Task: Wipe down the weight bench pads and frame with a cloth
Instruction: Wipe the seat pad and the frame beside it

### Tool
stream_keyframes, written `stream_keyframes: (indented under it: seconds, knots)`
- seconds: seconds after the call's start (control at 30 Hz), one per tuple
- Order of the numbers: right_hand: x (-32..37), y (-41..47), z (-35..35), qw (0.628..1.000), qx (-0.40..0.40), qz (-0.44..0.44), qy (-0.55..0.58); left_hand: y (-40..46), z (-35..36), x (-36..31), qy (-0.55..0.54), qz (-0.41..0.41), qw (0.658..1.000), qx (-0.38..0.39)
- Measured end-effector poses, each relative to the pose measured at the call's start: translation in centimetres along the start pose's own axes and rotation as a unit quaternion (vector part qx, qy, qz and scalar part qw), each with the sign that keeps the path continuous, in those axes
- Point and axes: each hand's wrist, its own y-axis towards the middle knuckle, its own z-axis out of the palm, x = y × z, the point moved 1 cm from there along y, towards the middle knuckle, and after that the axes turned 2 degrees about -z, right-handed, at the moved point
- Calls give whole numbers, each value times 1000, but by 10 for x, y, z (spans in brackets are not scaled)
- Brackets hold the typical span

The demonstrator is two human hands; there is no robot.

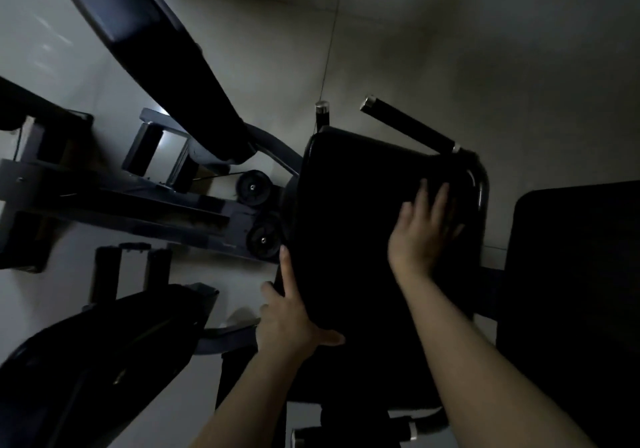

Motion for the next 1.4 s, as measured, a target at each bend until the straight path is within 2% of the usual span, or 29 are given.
stream_keyframes:
  seconds: [0.07,0.17,0.23,0.3,0.37,0.5,0.57,0.63,0.77,0.9,1.0,1.07,1.13,1.23,1.33,1.4]
  knots:
    - [24,-37,11,992,25,-126,8,1,5,3,-4,-15,1000,-25]
    - [58,-91,20,934,91,-343,-34,6,9,8,0,-7,1000,-7]
    - [66,-96,18,906,111,-405,-47,9,10,10,12,-12,1000,11]
    - [58,-78,19,897,82,-432,-53,8,7,7,4,-33,999,7]
    - [34,-54,21,921,61,-384,-41,6,4,5,-21,-20,1000,-8]
    - [-45,-30,-1,988,44,-146,-17,5,-2,9,-102,20,995,13]
    - [-74,-33,-13,998,50,-41,7,8,-1,13,-130,31,991,29]
    - [-77,-49,-17,998,44,22,29,9,-1,13,-131,35,990,28]
    - [-50,-95,-7,997,45,-40,41,5,1,12,-85,55,995,-5]
    - [13,-88,12,984,58,-166,28,7,4,14,-61,67,995,-40]
    - [48,-97,23,965,52,-259,-5,8,3,18,-45,96,994,-27]
    - [34,-127,20,956,61,-285,-29,6,-1,26,-50,115,992,-11]
    - [-7,-171,11,955,96,-275,-61,-3,-2,41,-57,87,994,10]
    - [-73,-201,-7,969,114,-208,-75,-30,14,67,-109,8,991,80]
    - [-99,-161,-15,981,98,-147,-83,-44,31,81,-119,-9,990,79]
    - [-86,-117,-13,993,66,-85,-48,-39,32,83,-132,-25,988,79]
